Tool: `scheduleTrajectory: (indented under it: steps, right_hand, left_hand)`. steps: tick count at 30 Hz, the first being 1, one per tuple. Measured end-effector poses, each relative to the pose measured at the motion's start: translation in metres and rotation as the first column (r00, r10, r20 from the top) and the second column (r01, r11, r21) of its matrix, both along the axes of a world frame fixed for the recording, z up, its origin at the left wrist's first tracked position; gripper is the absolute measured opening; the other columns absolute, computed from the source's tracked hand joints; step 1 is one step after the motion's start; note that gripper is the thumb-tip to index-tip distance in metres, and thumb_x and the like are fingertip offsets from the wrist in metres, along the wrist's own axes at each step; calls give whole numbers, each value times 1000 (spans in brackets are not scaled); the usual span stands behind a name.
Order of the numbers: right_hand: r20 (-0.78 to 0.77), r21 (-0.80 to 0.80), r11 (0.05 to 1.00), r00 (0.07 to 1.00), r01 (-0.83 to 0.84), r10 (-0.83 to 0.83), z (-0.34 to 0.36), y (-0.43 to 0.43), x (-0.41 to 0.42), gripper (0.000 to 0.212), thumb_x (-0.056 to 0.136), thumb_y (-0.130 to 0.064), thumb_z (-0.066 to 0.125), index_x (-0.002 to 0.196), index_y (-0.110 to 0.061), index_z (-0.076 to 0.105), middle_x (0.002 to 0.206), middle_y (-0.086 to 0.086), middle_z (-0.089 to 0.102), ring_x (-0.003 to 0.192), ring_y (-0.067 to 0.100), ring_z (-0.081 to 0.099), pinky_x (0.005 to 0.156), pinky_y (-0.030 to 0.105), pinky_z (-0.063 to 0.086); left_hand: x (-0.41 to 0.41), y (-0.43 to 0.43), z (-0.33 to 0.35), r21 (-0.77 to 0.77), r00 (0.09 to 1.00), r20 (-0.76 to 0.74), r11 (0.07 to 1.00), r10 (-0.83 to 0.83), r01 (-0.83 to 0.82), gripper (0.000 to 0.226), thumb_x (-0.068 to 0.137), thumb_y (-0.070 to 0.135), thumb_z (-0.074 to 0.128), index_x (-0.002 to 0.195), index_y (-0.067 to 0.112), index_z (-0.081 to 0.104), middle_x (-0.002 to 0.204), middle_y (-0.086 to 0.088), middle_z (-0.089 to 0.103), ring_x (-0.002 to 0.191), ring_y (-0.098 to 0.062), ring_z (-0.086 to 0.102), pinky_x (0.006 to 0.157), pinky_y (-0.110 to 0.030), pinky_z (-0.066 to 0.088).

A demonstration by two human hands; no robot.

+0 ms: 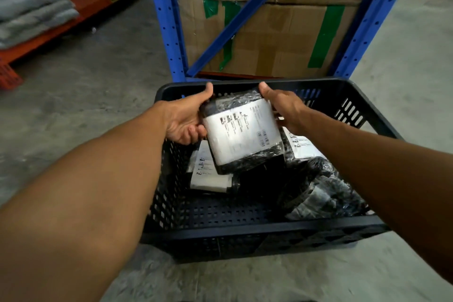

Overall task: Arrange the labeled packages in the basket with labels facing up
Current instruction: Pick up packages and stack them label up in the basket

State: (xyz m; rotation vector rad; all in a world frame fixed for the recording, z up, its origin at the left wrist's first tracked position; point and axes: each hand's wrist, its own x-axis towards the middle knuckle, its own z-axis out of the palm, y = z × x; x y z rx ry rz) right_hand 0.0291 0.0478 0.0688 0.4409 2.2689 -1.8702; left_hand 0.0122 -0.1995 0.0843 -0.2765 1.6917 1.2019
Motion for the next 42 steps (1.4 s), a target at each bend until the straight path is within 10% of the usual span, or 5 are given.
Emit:
scheduleTrajectory:
  steps: [11,16,26,37,42]
  right_hand:
    - [83,-164,983,994,82,-69,5,-4,-3,68,75,-71,62,117,-17,62,130,8,59,107,31,62,89,48,55]
    - [258,-215,886,851,-411,458,-1,4,11,64,64,-49,80,121,-23,64,124,7,66,110,25,61,83,44,52]
    - [459,3,719,640,-695,617,13,32,15,45,66,-17,79,110,-21,69,109,6,73,91,20,66,59,26,53]
    - [260,34,999,966,-6,-3,-3,3,8,53,61,-31,91,101,-9,66,92,5,64,77,19,62,59,29,55]
    - [431,-99,975,875,-198,222,-13,-24,25,43,77,-10,77,116,-10,60,119,13,63,102,34,63,80,51,55]
  left_hand:
    - [4,9,-3,321,887,-270,903,376,-285,53,83,49,71,124,15,68,114,-10,76,102,-27,73,83,-44,58]
    - [3,6,-2,415,848,-264,848,459,-329,52,84,41,71,128,14,65,120,-9,74,112,-28,69,96,-53,51]
    - [11,13,6,7,948,-309,997,-70,76,67,59,27,87,122,15,66,121,-8,73,115,-25,64,93,-43,52]
    - [12,21,0,32,966,-198,986,166,-163,34,95,15,61,127,4,59,118,-17,72,107,-36,67,95,-66,46]
    - [16,8,-10,-22,952,-221,975,210,-221,32,97,15,58,127,4,57,119,-18,71,109,-36,67,97,-64,46]
